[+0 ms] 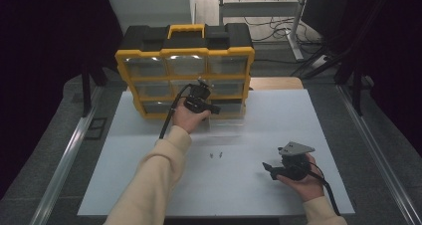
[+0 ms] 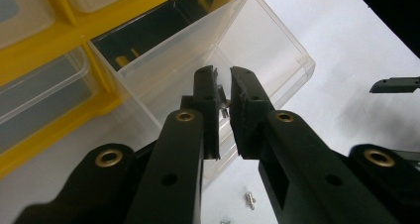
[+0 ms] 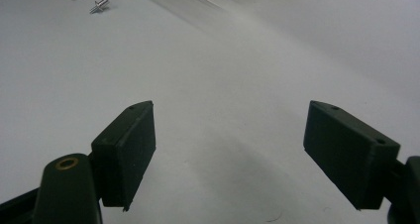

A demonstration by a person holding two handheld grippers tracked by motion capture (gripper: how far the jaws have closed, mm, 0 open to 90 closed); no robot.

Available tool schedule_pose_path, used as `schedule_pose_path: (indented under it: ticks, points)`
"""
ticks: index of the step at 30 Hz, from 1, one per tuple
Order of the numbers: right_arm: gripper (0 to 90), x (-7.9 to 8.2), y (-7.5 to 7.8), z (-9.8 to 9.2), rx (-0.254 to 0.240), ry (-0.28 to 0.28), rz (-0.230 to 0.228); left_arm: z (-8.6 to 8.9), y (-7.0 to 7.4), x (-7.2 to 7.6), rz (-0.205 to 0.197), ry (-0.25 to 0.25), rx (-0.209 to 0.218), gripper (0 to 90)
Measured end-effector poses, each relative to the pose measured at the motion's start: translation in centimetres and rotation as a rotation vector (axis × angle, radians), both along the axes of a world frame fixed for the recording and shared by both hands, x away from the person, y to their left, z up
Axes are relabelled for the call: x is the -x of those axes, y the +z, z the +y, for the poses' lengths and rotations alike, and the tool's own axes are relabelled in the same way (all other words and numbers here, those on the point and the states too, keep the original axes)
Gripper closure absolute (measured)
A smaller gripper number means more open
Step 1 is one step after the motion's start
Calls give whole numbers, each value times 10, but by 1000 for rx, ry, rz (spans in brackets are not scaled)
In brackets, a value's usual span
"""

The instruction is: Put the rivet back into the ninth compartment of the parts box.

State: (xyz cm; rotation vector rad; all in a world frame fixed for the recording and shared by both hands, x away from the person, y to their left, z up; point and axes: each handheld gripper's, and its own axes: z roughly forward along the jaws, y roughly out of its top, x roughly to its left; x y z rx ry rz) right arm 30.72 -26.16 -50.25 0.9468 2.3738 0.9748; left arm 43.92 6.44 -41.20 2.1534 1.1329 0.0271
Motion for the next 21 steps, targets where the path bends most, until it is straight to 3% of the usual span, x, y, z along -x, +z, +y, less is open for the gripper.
schedule_pose_path:
  ticks: [3, 5, 8, 12, 21]
  points:
    - [211, 0, 0, 0, -1, 1, 2, -1, 0, -1, -2, -3, 0, 823]
    - [211, 0, 0, 0, 0, 0, 3, -1, 0, 0, -8, -4, 4, 776]
    - [211, 0, 0, 0, 1, 1, 2, -3, 4, 4, -51, -8, 0, 549]
    - [210, 0, 0, 0, 1, 0, 1, -2, 8, 9, -67, -7, 1, 308]
    - [211, 0, 0, 0, 2, -2, 0, 3, 16, 17, -78, -3, 0, 175]
